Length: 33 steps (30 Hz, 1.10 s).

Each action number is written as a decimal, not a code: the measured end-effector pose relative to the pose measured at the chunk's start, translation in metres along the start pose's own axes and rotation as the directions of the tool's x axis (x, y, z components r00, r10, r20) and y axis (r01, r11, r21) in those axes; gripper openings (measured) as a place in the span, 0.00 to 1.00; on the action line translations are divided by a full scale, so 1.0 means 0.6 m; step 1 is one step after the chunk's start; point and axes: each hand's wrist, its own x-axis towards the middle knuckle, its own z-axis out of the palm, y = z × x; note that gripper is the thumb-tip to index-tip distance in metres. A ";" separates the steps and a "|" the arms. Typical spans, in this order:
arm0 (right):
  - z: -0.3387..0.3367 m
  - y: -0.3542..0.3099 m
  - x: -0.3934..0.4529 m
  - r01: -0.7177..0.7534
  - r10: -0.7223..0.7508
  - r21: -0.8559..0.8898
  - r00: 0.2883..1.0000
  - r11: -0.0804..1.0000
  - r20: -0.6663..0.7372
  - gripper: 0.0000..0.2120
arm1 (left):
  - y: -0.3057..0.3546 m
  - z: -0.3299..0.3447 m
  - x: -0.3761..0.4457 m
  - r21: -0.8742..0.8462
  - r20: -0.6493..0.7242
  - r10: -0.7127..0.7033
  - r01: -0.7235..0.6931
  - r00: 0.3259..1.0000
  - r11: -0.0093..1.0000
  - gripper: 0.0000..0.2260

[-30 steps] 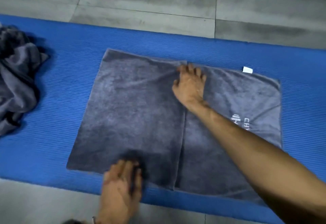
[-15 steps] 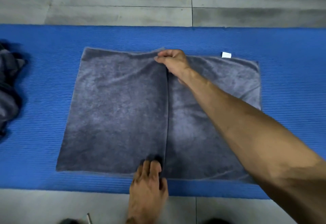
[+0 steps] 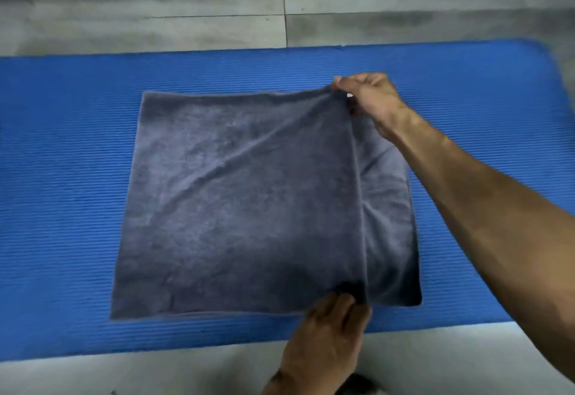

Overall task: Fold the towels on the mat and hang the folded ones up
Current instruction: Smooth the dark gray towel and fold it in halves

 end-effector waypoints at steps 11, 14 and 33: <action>-0.107 0.029 -0.008 -0.025 0.022 -0.036 0.997 0.999 -0.078 0.06 | 0.066 0.010 0.078 -0.020 0.265 0.224 -0.227 0.938 0.974 0.03; -0.123 0.040 -0.008 -0.034 0.032 -0.048 0.999 0.998 -0.032 0.06 | 0.073 0.026 0.091 -0.035 0.295 0.216 -0.216 0.931 0.976 0.08; -0.103 0.127 -0.009 -0.167 0.112 -0.201 0.959 0.965 -0.260 0.13 | -0.057 0.029 0.066 0.037 0.252 0.018 -0.028 0.968 0.999 0.12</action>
